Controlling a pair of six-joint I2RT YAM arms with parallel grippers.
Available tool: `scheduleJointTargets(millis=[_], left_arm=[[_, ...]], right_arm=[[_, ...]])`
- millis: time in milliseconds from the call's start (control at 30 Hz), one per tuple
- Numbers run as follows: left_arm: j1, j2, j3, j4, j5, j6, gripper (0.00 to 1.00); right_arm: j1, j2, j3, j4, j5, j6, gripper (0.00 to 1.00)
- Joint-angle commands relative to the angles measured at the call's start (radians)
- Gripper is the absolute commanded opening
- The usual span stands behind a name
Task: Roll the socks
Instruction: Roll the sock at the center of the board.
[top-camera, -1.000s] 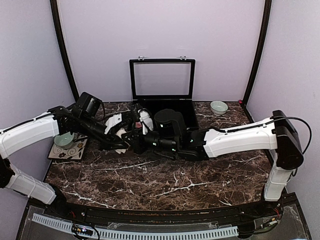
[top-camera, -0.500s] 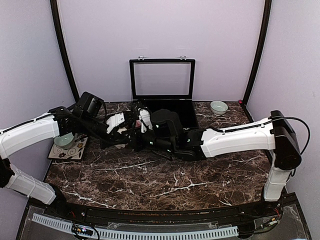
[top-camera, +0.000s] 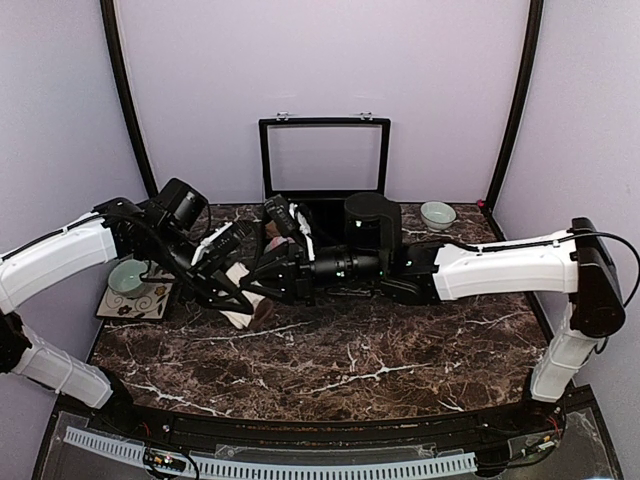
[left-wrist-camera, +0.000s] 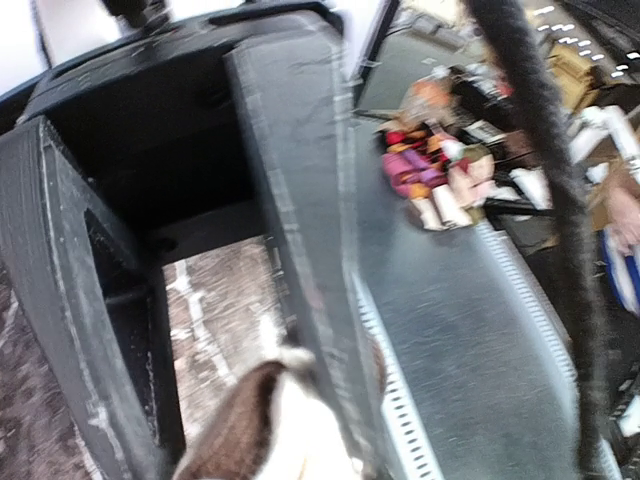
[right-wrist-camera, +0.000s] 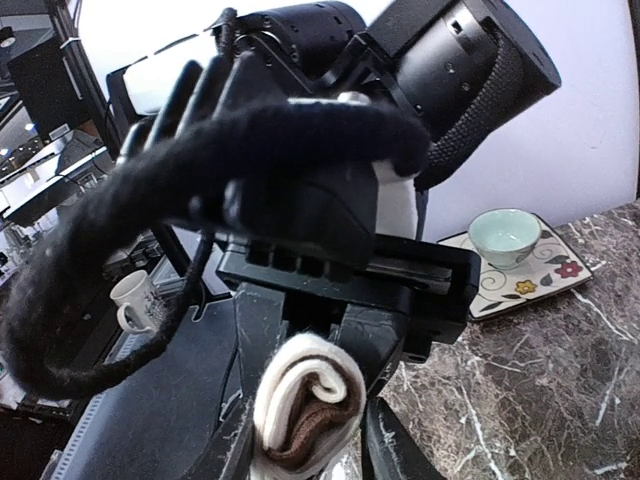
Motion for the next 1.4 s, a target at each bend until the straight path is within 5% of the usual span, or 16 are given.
scheduleJointTargets(millis=[0,200,400,433,500,533,633,867,1033,1133,1233,1367], left_arm=[[-0.001,-0.011,0.028,-0.131,0.219,0.097,0.0],[-0.001,-0.015,0.018,-0.118,0.185,0.09,0.0],[-0.001,-0.014,0.006,-0.083,0.146,0.054,0.0],[-0.001,-0.013,0.008,-0.094,0.157,0.065,0.0],[-0.001,-0.008,0.014,-0.111,0.179,0.085,0.0],[-0.001,-0.004,0.018,-0.125,0.183,0.097,0.0],[-0.001,0.003,0.023,-0.164,0.202,0.139,0.0],[-0.001,-0.002,0.016,-0.178,0.208,0.156,0.0],[-0.001,-0.001,0.026,-0.171,0.194,0.145,0.0],[-0.001,-0.014,0.008,-0.034,0.075,0.015,0.14],[-0.001,-0.03,-0.018,0.11,-0.234,-0.114,0.33],[-0.001,-0.038,-0.039,0.18,-0.472,-0.134,0.37]], right_arm=[[-0.007,-0.004,0.02,-0.011,-0.107,-0.062,0.3],[-0.008,0.059,0.097,-0.047,-0.171,-0.004,0.0],[-0.005,0.06,0.115,-0.085,-0.154,-0.025,0.0],[-0.002,0.061,0.111,-0.075,-0.155,-0.026,0.02],[0.005,0.069,0.115,-0.079,-0.14,-0.042,0.38],[0.007,0.074,0.119,-0.082,-0.133,-0.051,0.47],[0.015,0.074,0.119,-0.08,-0.08,-0.099,0.49],[0.018,0.092,0.149,-0.026,-0.063,-0.146,0.34],[0.018,0.121,0.2,-0.114,-0.101,-0.148,0.0],[0.016,0.104,0.175,-0.132,-0.069,-0.148,0.0],[0.016,0.089,0.144,-0.135,0.024,-0.153,0.0],[0.023,0.084,0.127,-0.118,0.246,-0.142,0.0]])
